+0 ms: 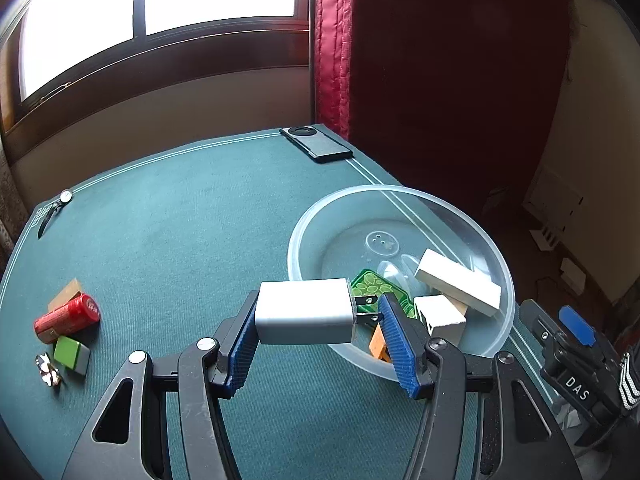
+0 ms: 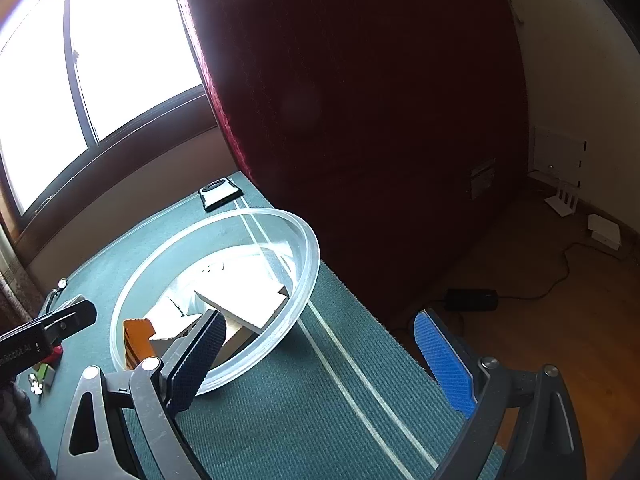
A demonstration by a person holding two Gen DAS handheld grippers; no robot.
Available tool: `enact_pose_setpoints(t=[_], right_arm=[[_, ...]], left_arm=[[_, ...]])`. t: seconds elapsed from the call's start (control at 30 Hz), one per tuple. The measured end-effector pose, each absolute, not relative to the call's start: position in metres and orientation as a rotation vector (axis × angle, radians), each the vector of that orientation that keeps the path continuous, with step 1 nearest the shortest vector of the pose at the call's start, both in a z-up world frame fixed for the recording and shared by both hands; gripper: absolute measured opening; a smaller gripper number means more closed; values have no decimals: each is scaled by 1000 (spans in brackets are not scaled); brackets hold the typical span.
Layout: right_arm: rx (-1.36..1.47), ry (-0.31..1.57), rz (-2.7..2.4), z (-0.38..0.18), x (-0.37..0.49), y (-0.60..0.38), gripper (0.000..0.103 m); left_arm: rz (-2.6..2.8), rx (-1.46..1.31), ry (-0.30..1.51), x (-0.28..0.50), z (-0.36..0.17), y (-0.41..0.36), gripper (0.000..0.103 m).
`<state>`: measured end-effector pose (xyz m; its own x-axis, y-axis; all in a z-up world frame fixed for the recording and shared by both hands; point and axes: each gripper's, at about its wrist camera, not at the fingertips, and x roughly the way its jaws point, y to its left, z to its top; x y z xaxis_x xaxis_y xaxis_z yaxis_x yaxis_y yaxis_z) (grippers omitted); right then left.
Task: Organize rigid objects
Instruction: 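Lower the white charger into the clear bowl and open the left gripper, then withdraw both open grippers from the bowl toward the remaining objects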
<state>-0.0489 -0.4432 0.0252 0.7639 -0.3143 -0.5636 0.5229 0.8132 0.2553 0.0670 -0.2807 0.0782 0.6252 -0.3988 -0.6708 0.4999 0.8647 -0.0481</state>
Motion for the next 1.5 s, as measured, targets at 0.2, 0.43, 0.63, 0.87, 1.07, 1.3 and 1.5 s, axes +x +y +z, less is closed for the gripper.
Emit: enact_pose_setpoints(t=[0.2, 0.43, 0.63, 0.87, 1.07, 1.3, 1.5], right_arm=[[423, 526, -459, 24, -49, -444, 98], [421, 525, -454, 25, -49, -443, 98], [420, 521, -451, 25, -49, -442, 98], [429, 522, -451, 24, -50, -446, 98], [431, 523, -451, 24, -50, -446, 98], [443, 531, -448, 22, -50, -448, 98], [445, 533, -447, 22, -50, -448, 98]], left_arm=[[-546, 164, 743, 73, 72, -298, 59], [-551, 172, 742, 81, 71, -309, 60], [-537, 136, 767, 88, 66, -302, 72], [-497, 110, 776, 86, 62, -282, 72], [-465, 105, 768, 82, 61, -270, 72], [-444, 110, 761, 70, 59, -260, 72], [-419, 96, 753, 58, 62, -244, 72]])
